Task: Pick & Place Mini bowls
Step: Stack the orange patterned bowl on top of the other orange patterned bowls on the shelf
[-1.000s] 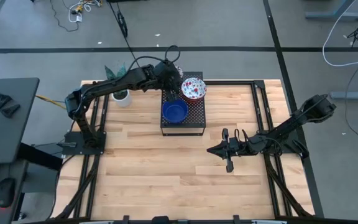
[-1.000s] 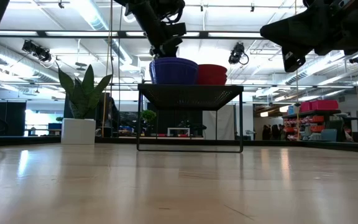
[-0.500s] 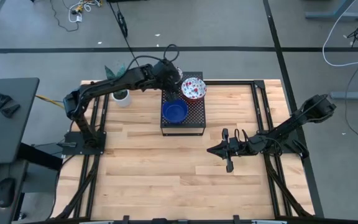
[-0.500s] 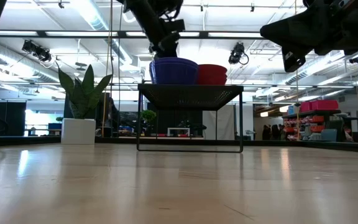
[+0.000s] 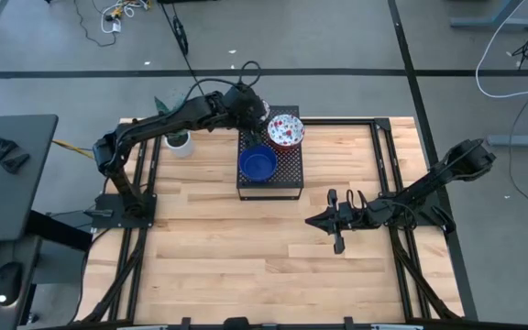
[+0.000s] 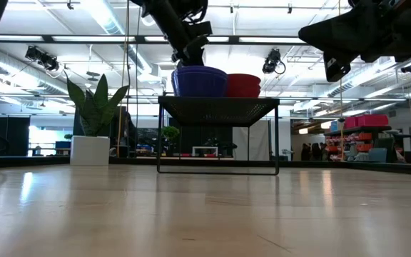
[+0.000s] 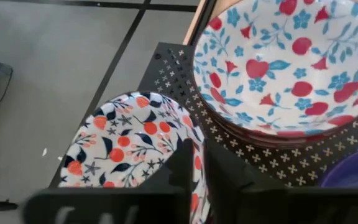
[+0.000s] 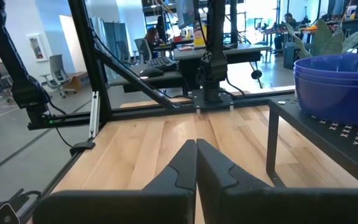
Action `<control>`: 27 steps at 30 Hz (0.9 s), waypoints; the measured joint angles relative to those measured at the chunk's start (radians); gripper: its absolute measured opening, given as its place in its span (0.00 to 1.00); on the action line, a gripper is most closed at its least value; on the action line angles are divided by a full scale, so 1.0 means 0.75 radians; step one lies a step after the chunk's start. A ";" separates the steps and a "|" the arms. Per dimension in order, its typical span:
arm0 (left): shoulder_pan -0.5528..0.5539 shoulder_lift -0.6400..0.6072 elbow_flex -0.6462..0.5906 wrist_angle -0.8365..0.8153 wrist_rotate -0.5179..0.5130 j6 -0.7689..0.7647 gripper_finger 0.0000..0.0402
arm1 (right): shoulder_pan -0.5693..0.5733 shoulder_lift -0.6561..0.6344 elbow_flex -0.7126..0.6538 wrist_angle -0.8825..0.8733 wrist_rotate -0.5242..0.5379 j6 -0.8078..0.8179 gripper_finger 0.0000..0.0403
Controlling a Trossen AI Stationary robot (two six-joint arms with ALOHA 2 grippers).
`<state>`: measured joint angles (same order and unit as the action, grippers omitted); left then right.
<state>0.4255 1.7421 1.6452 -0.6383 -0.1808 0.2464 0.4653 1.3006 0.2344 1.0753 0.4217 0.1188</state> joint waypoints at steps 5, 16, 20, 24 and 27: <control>0.004 0.017 -0.001 0.011 0.002 0.000 0.01 | 0.000 0.000 0.000 0.006 0.000 -0.005 0.02; 0.005 0.036 -0.001 0.039 0.003 0.001 0.03 | 0.000 0.000 0.000 0.006 0.001 -0.006 0.02; 0.005 0.036 -0.001 0.068 0.003 0.000 0.01 | 0.000 0.000 0.000 0.005 0.001 -0.006 0.02; 0.005 0.036 -0.001 0.074 0.003 0.000 0.02 | 0.000 0.000 0.000 0.004 0.001 -0.006 0.02; 0.005 0.036 -0.001 0.113 0.003 0.000 0.03 | 0.000 0.000 0.000 0.004 0.001 -0.006 0.02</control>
<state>0.4294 1.7695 1.6444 -0.5536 -0.1787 0.2462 0.4655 1.3006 0.2344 1.0786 0.4221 0.1143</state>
